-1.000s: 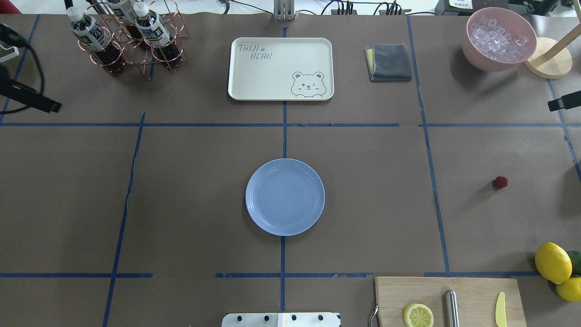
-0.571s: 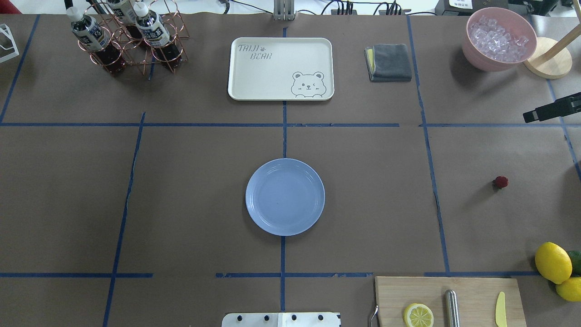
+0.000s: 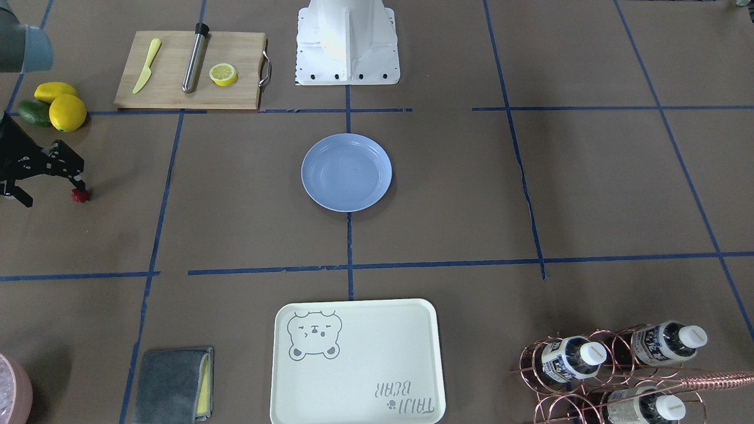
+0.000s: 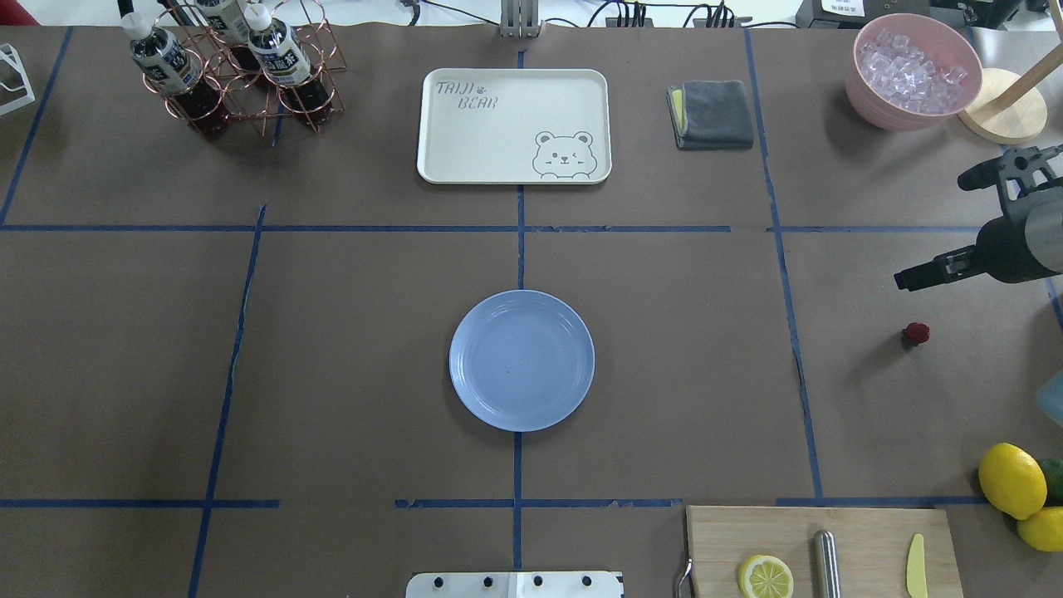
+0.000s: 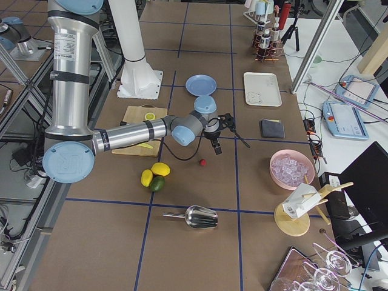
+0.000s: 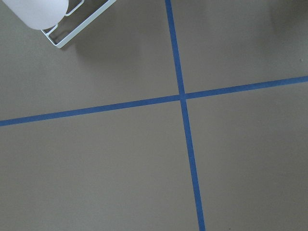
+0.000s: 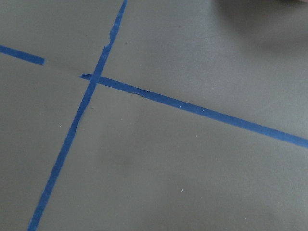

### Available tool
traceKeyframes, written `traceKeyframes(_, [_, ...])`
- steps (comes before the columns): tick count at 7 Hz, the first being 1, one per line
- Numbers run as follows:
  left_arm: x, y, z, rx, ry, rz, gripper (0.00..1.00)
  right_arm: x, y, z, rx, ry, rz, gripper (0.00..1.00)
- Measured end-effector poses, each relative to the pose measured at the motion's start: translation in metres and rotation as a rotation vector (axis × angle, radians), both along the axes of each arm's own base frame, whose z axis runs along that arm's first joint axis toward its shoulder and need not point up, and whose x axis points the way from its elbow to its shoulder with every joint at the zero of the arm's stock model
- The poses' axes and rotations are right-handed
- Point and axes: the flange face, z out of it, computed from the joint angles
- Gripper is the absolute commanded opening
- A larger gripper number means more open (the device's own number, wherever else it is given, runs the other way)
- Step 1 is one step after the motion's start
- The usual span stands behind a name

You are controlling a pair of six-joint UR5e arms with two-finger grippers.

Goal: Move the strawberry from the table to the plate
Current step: 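Lower the right gripper onto the red strawberry and grasp it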

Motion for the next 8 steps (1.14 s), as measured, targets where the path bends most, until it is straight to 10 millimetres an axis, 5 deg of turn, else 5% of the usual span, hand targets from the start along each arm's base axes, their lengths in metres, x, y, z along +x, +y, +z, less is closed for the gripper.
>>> traceKeyframes(2, [0.000, 0.000, -0.001, 0.004, 0.002, -0.001, 1.00, -0.017, 0.020, 0.046, 0.025, -0.011, 0.000, 0.93])
traceKeyframes(4, [0.000, -0.001, -0.003, 0.007, 0.004, -0.001, 1.00, -0.024, 0.028, 0.070, 0.029, -0.014, 0.000, 0.68])
traceKeyframes(5, [0.000, -0.001, -0.003, 0.008, 0.004, -0.001, 1.00, -0.026, 0.030, 0.072, 0.030, -0.015, -0.005, 0.25])
traceKeyframes(6, [0.000, -0.001, -0.003, 0.008, 0.004, -0.001, 1.00, -0.027, 0.032, 0.073, 0.028, -0.018, -0.012, 0.00])
traceKeyframes(8, [0.000, -0.001, -0.004, 0.010, 0.004, -0.001, 1.00, -0.029, 0.037, 0.076, 0.022, -0.016, -0.025, 0.00])
